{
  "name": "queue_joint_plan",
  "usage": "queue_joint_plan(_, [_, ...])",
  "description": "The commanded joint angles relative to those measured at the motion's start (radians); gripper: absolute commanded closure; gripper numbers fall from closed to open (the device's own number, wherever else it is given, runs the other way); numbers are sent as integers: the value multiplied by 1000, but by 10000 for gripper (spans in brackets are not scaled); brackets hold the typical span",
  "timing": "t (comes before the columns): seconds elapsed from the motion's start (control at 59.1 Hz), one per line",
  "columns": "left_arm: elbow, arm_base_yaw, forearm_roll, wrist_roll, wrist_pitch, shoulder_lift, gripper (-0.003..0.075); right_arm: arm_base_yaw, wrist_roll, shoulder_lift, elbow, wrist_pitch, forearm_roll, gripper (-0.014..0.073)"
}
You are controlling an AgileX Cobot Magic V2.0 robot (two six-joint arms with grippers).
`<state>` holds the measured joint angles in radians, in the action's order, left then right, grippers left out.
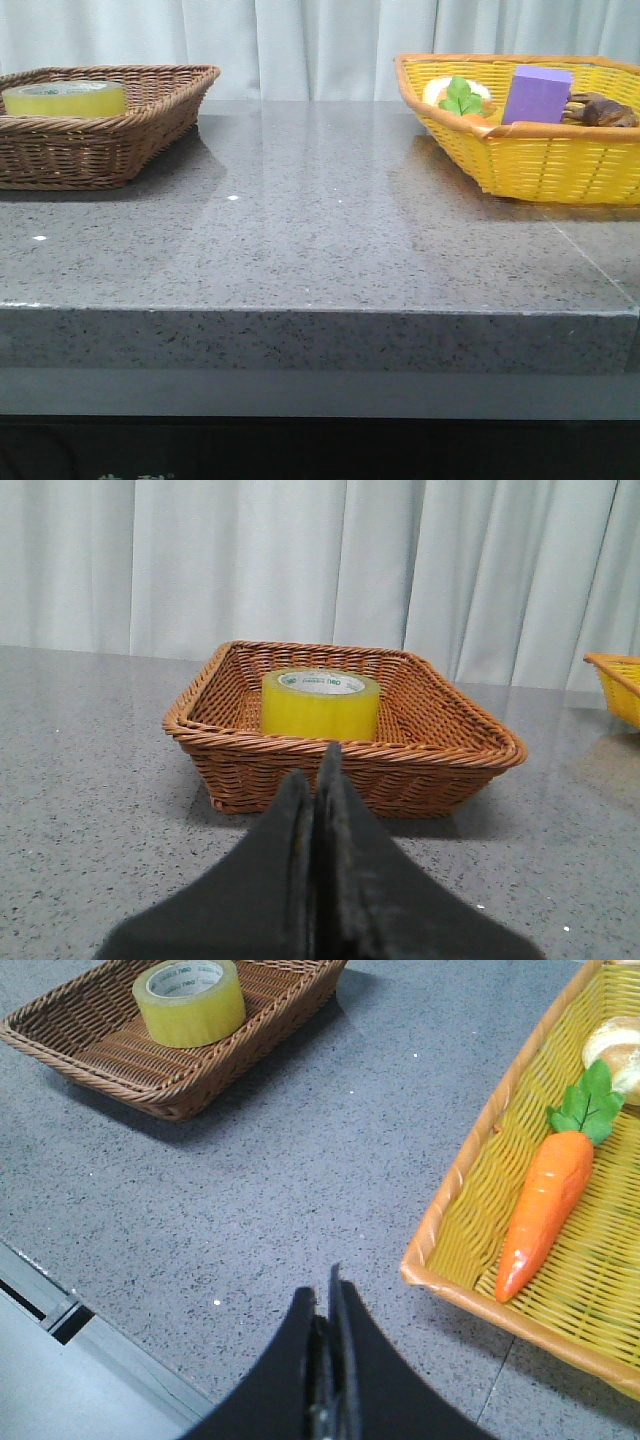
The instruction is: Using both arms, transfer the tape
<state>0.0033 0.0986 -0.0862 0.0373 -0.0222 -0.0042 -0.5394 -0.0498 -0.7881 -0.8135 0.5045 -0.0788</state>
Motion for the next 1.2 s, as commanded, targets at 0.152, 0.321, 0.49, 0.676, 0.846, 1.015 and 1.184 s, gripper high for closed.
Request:
queue_joint_plan(0.152, [9,6,-4,-4,-83,-20,741,3,5,5,-28,-77,-2,660])
queue_joint_plan(0.321, [9,6,-4,-4,-83,-20,741,3,5,5,-28,-77,-2,660])
queue_joint_plan(0.49, [9,6,-4,-4,-83,-20,741,3,5,5,-28,-77,-2,660])
queue_joint_plan(0.676, [9,6,-4,-4,-83,-20,741,3,5,5,-28,-77,-2,660])
queue_joint_plan(0.846, [9,6,-4,-4,-83,-20,741,8,5,16,-19,-79,-2,660])
queue_joint_plan(1.015, [9,6,-4,-4,-83,-18,741,110,5,121,58,-106,3,660])
queue_joint_plan(1.184, [9,6,-4,-4,-83,-18,741,266,5,266,191,-175,6,660])
